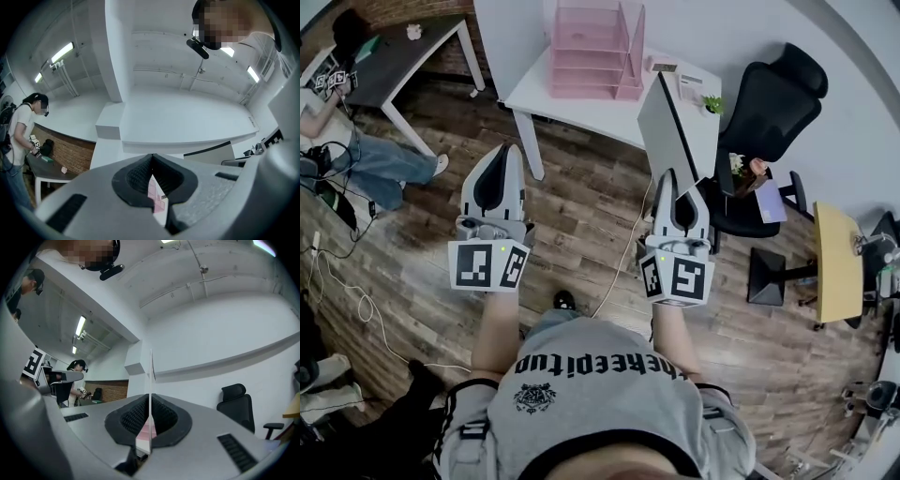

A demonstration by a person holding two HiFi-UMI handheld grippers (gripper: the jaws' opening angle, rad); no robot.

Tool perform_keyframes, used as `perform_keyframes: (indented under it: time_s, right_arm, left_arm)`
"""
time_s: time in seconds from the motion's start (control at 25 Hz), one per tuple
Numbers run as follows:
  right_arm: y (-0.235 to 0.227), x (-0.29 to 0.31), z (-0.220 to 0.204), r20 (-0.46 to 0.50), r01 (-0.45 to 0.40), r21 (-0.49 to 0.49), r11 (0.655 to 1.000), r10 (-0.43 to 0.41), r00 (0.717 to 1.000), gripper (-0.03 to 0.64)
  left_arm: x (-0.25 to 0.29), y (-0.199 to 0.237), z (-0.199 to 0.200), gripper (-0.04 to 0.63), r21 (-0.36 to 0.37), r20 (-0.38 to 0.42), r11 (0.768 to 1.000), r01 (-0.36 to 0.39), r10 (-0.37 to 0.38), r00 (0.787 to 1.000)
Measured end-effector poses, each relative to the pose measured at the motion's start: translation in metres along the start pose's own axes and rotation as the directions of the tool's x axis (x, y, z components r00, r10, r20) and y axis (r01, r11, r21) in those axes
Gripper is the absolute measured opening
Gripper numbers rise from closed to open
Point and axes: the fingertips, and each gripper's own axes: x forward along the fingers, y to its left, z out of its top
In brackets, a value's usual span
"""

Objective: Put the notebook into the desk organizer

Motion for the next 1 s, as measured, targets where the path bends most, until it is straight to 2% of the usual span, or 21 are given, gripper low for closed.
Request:
perform_keyframes:
  time_s: [0.32, 0.52, 0.68, 1.0]
  right_arm:
    - [0.013, 0.053, -0.024, -0.007, 0.044, -0.003, 0.999, -0.044, 0.999, 0.008]
    - [0.005, 0.078, -0.041, -0.046, 0.057, -0.035, 0.998, -0.059, 0.997, 0.008]
    - [-0.001, 0.110, -0.059, -0.068, 0.043, -0.043, 0.998, -0.046, 0.997, 0.008]
    - [-0.011, 0.196, -0.080, -0.069, -0.024, -0.122, 0.992, 0.016, 0.998, 0.008]
  left_arm:
    - [0.046, 0.043, -0.022, 0.003, 0.000, -0.012, 0.999, 0.053, -0.053, 0.999]
    - [0.074, 0.051, -0.048, 0.003, -0.025, -0.045, 0.997, 0.072, -0.073, 0.996]
    - [0.098, 0.061, -0.067, 0.003, -0.030, -0.069, 0.997, 0.065, -0.067, 0.995]
    - [0.167, 0.096, -0.082, 0.003, -0.001, -0.051, 1.000, 0.022, -0.022, 0.998]
